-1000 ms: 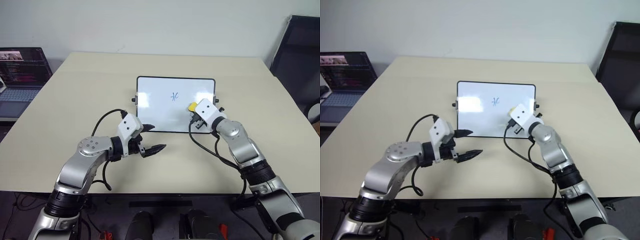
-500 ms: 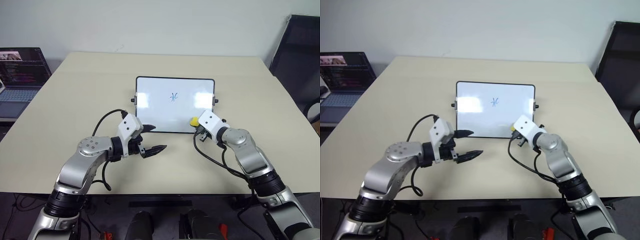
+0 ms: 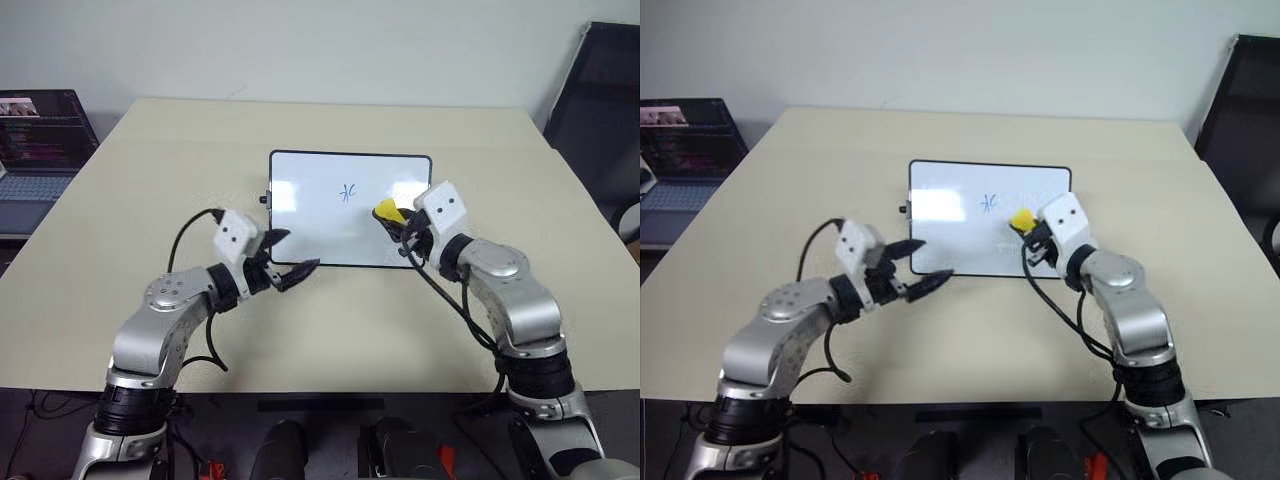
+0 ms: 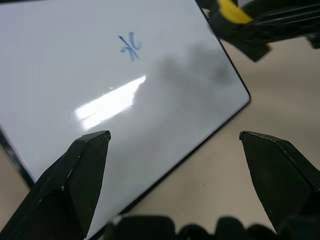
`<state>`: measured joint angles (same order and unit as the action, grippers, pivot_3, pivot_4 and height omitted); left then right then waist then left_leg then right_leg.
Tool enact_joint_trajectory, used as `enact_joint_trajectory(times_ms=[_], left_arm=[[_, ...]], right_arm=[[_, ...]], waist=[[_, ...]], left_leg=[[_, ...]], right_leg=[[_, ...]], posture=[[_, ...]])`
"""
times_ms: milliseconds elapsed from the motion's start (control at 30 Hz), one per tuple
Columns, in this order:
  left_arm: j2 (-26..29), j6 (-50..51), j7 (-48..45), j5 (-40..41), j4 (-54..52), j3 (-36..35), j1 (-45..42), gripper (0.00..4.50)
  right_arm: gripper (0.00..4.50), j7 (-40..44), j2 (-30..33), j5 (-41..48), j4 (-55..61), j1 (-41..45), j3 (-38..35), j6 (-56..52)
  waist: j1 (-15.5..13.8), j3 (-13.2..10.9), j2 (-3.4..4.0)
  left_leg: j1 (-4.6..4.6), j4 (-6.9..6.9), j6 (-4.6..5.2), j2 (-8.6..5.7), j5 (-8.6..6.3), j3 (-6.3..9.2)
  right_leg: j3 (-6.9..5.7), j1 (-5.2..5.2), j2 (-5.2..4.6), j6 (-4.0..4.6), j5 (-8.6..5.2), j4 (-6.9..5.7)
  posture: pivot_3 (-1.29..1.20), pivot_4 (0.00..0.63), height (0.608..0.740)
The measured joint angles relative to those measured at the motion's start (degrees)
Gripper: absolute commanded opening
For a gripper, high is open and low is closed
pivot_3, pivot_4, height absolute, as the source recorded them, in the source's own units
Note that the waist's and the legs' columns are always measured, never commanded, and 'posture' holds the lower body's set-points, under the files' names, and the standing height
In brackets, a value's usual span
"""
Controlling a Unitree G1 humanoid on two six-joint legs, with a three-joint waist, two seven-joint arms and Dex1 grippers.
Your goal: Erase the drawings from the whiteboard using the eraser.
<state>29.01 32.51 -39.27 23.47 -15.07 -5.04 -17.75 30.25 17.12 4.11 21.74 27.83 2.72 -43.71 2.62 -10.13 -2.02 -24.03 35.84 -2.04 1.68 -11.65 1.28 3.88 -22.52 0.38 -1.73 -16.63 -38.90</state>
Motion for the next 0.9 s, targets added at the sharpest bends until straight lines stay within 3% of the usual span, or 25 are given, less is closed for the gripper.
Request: enact_joint_trajectory(times_ms=[200, 367, 600, 900], left_arm=[[-1.1, 2.4, 3.7, 3.6, -1.6, -4.0, 2.2, 4.5], [-1.3, 4.7, 5.8, 5.7, -4.5, -4.6, 3.8, 4.5], [2.3, 5.4, 4.8, 5.7, -4.9, -4.3, 1.5, 4.5], [2.4, 5.4, 4.8, 5.7, -4.8, -4.1, 0.4, 4.5]], right_arm=[[0.84, -1.3, 0.2, 2.3, 5.2, -11.5, -1.7, 4.0], [0.84, -5.7, -5.2, 3.7, 5.8, -18.1, -3.3, 11.7], [0.84, -8.9, -7.6, 3.7, 4.4, -20.4, -2.7, 20.0], [0.84, -6.9, -5.9, 4.5, 2.6, -17.6, -1.0, 23.1]], waist=[[-0.3, 0.0, 0.0], [-0.3, 0.0, 0.0], [-0.3, 0.0, 0.01], [-0.3, 0.0, 0.03]], left_leg=[[-0.01, -0.02, -0.01, -0.02, -0.05, -0.02], [0.05, 0.0, -0.02, 0.03, -0.05, 0.0], [0.18, 0.02, -0.02, 0.01, -0.04, -0.02], [0.17, -0.02, -0.03, 0.01, -0.04, -0.01]], right_leg=[[0.02, 0.01, -0.02, -0.08, -0.11, 0.04], [0.02, 0.02, 0.0, -0.07, -0.12, 0.0], [0.02, 0.15, 0.03, -0.03, -0.16, 0.01], [0.01, 0.15, 0.02, 0.0, -0.21, 0.01]], posture=[[0.0, 0.15, 0.74], [0.0, 0.15, 0.74], [0.0, 0.15, 0.74], [0.0, 0.15, 0.74]])
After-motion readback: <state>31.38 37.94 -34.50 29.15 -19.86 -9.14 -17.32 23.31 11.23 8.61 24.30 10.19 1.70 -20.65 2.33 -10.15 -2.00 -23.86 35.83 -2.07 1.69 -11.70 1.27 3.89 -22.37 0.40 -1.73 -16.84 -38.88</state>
